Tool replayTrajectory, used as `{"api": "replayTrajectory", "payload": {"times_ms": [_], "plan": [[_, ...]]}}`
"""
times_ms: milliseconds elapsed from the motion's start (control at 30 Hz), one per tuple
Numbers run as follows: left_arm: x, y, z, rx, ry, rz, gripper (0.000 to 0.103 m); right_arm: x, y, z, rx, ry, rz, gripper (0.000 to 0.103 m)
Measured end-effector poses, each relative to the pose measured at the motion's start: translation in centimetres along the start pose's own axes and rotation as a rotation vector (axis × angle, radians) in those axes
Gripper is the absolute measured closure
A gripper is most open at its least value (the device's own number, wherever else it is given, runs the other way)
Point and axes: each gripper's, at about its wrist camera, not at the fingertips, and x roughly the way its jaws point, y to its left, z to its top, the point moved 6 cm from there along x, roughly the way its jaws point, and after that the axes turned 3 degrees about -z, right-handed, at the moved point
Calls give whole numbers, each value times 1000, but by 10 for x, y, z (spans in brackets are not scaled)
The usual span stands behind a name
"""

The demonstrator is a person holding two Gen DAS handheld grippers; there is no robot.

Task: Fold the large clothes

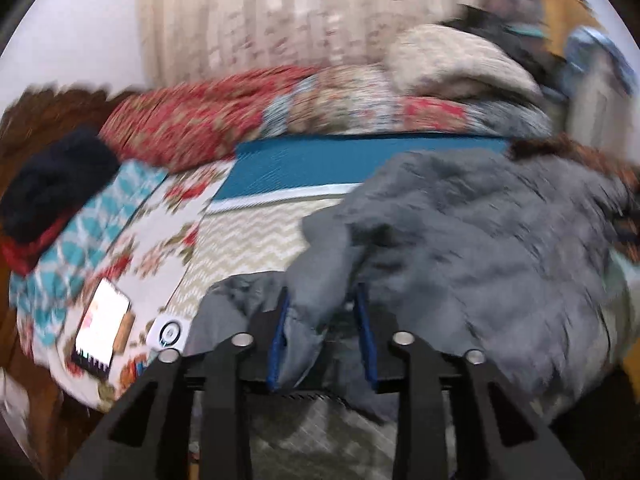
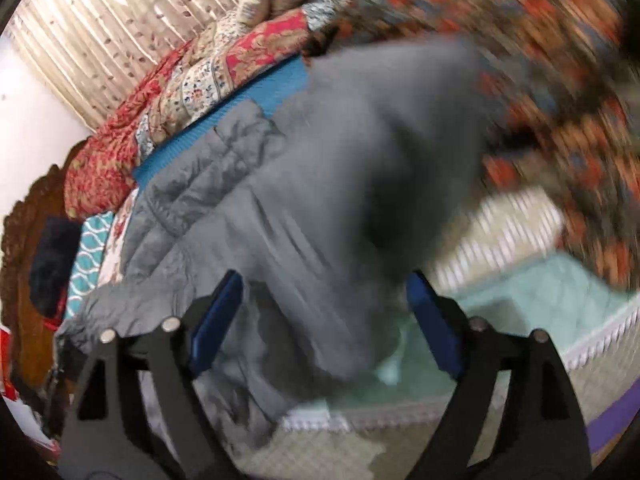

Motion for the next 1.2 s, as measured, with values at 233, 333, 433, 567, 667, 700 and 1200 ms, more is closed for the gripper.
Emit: {"api": "replayTrajectory", "payload": {"times_ms": [233,333,433,567,667,700,1200], "plan": [[-15,-30,-33,121,4,-5,64,-1,50,-115,-118,291,388,22],[-23,-30,-32,110,-25,-5,66,23,115,-161,-229,470,531,22],[-29,-11,-23,29,-31,-6,68,50,167,-184,-351,541,566,38],[-61,6,-5,10,-147,69,71,73,224,-166,-446,510,562,99],[-70,-17,-5,163,-201,123,79,42,254,-127,-421,404,683,100],[-69,-29,-7,217,-212,126,80,28,260,-112,-419,359,711,100],[-17,-148,-20,519,-290,19,91,-22,282,-22,-382,151,708,100]]}}
